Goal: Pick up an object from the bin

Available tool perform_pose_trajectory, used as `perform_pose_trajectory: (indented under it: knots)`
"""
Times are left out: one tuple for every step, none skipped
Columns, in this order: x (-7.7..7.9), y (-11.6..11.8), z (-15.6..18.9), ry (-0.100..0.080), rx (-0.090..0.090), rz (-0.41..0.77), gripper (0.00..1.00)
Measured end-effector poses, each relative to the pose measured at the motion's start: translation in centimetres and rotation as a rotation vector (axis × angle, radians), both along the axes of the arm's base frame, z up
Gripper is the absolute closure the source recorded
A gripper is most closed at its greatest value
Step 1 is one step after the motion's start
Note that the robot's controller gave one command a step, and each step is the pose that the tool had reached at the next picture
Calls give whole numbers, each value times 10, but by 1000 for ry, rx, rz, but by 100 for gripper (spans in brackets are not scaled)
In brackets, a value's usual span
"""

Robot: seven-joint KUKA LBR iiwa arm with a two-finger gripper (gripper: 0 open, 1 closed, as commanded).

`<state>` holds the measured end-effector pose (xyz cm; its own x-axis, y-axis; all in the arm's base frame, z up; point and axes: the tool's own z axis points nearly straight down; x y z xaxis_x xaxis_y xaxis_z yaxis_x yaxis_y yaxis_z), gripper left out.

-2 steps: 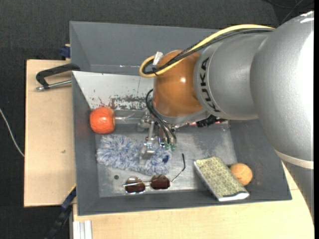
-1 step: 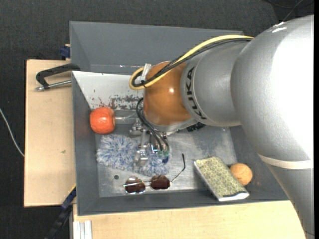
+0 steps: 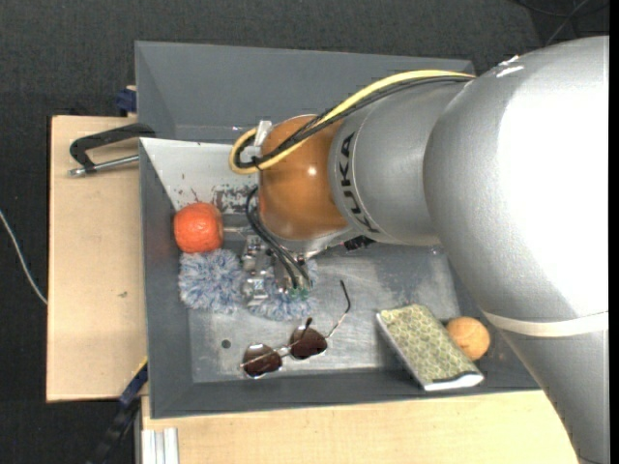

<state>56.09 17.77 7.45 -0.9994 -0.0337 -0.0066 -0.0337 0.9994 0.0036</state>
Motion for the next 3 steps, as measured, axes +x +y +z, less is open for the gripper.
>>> perform_pose_trajectory:
  knots:
    - [0, 0, 0, 0, 0, 0, 100]
    - [-1, 0, 3, 2, -1, 0, 100]
    - [-2, -1, 19, 7, -2, 0, 100]
